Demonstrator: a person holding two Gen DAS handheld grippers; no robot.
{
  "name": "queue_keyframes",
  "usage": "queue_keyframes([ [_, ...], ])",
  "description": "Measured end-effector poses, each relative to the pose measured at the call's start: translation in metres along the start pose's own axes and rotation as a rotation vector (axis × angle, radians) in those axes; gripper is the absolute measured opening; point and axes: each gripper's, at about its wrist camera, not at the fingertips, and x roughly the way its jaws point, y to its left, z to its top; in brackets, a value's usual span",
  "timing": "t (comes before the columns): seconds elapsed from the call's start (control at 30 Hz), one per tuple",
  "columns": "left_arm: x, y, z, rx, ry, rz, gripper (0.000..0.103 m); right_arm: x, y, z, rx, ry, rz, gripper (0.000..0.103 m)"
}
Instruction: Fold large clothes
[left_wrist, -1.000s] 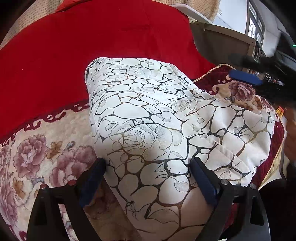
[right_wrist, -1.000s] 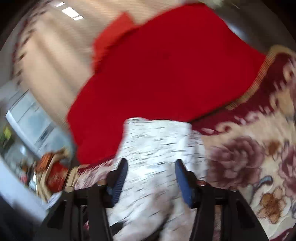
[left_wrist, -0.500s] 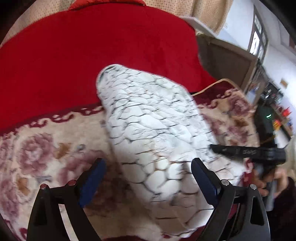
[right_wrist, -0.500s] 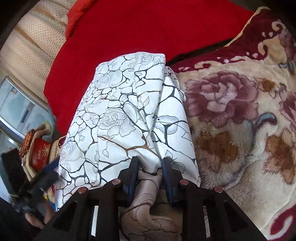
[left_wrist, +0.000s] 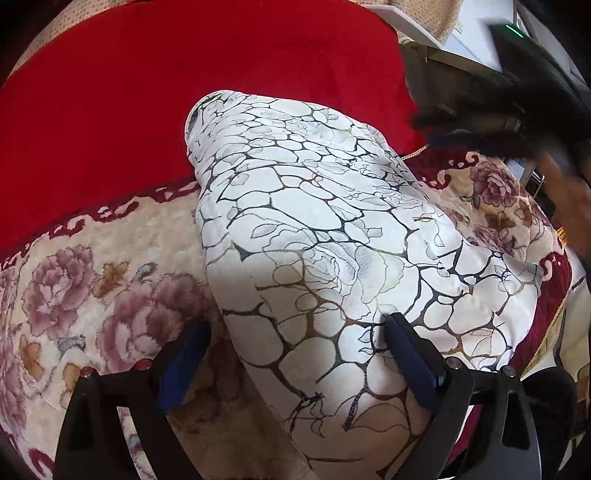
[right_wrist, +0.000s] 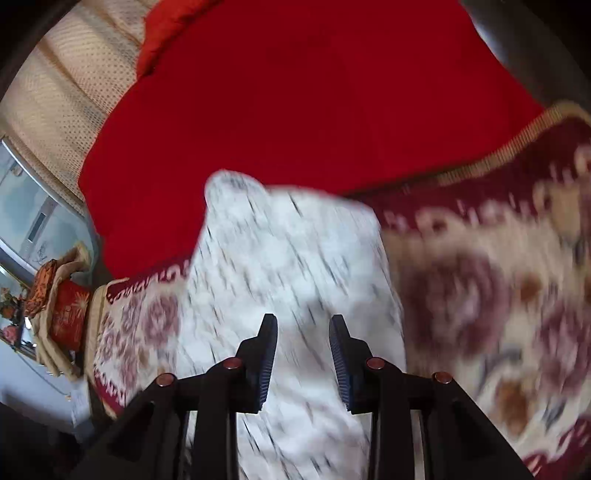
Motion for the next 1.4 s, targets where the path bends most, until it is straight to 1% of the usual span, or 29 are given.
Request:
queue_keyframes([
  [0.07,-0.001,-0.005,0.0,0.024,-0.011,0.016,0.096,0.018,0.009,0.02,-0.012,0.006,-0.029,0.033],
  [0.1,-0.001,-0.007,0.001,0.032,-0.014,0.021,0.096,0.035,0.011,0.031,-0.012,0.028,-0.045,0.033],
  [0.17,-0.002,-0.007,0.001,0.036,-0.014,0.019,0.096,0.073,0.006,0.045,-0.001,0.086,-0.086,0.032],
  [0.2,-0.002,-0.007,0.001,0.035,-0.015,0.016,0.096,0.099,-0.003,0.048,0.01,0.135,-0.112,0.032],
  [0.23,-0.001,-0.007,0.001,0.033,-0.015,0.016,0.096,0.126,-0.014,0.047,0.038,0.201,-0.105,0.032],
  [0.27,-0.001,-0.007,0.001,0.032,-0.015,0.018,0.096,0.142,-0.022,0.044,0.064,0.238,-0.08,0.032],
  [0.3,-0.002,-0.006,0.0,0.034,-0.014,0.016,0.096,0.15,-0.029,0.041,0.083,0.235,-0.053,0.032],
  [0.33,-0.003,-0.006,0.0,0.038,-0.014,0.017,0.096,0.148,-0.031,0.042,0.085,0.217,-0.043,0.032],
  [0.4,-0.005,-0.006,0.0,0.045,-0.018,0.025,0.096,0.137,-0.026,0.043,0.068,0.197,-0.054,0.032],
  [0.47,-0.004,-0.006,0.0,0.04,-0.018,0.026,0.096,0.118,-0.014,0.045,0.027,0.171,-0.063,0.033],
  [0.5,-0.004,-0.006,0.0,0.037,-0.019,0.025,0.096,0.112,-0.009,0.046,0.019,0.159,-0.039,0.033],
  [0.6,-0.005,-0.006,0.0,0.036,-0.019,0.023,0.096,0.093,0.016,0.055,-0.006,0.098,0.101,0.033],
  [0.63,-0.005,-0.005,0.0,0.035,-0.018,0.022,0.096,0.093,0.025,0.058,-0.016,0.088,0.122,0.033],
  [0.7,-0.006,-0.005,-0.001,0.031,-0.018,0.021,0.096,0.103,0.04,0.061,-0.054,0.101,0.137,0.033],
  [0.73,-0.006,-0.005,-0.001,0.033,-0.019,0.022,0.096,0.113,0.047,0.061,-0.074,0.117,0.123,0.033],
  [0.8,-0.006,-0.005,0.001,0.035,-0.021,0.032,0.096,0.144,0.053,0.058,-0.102,0.173,0.054,0.035],
  [0.83,-0.005,-0.004,0.001,0.029,-0.017,0.03,0.096,0.16,0.051,0.054,-0.111,0.199,0.047,0.035],
  [0.9,-0.005,-0.004,0.002,0.023,-0.007,0.017,0.096,0.168,0.044,0.051,-0.082,0.204,0.074,0.035],
  [0.97,-0.007,-0.007,0.003,0.039,-0.013,0.023,0.096,0.157,0.041,0.051,-0.053,0.185,0.086,0.035],
  [1.07,-0.013,-0.006,0.005,0.048,-0.016,0.017,0.096,0.126,0.032,0.044,-0.059,0.176,0.07,0.034],
  [1.13,-0.023,0.002,0.01,0.033,-0.013,-0.013,0.095,0.097,0.025,0.033,-0.05,0.158,0.111,0.034],
  [1.17,-0.03,0.008,0.012,0.018,-0.028,-0.022,0.095,0.082,0.022,0.025,-0.061,0.139,0.128,0.034],
  [1.2,-0.036,0.014,0.014,-0.001,-0.051,-0.017,0.095,0.062,0.019,0.016,-0.08,0.11,0.128,0.034],
  [1.23,-0.044,0.024,0.016,-0.037,-0.086,0.002,0.095,0.045,0.016,0.007,-0.099,0.088,0.116,0.034],
  [1.3,-0.052,0.044,0.018,-0.111,-0.12,0.045,0.095,0.015,0.008,-0.012,-0.116,0.065,0.104,0.035],
  [1.4,-0.048,0.059,0.019,-0.179,-0.123,0.102,0.095,-0.014,-0.007,-0.047,-0.123,0.06,0.084,0.035],
])
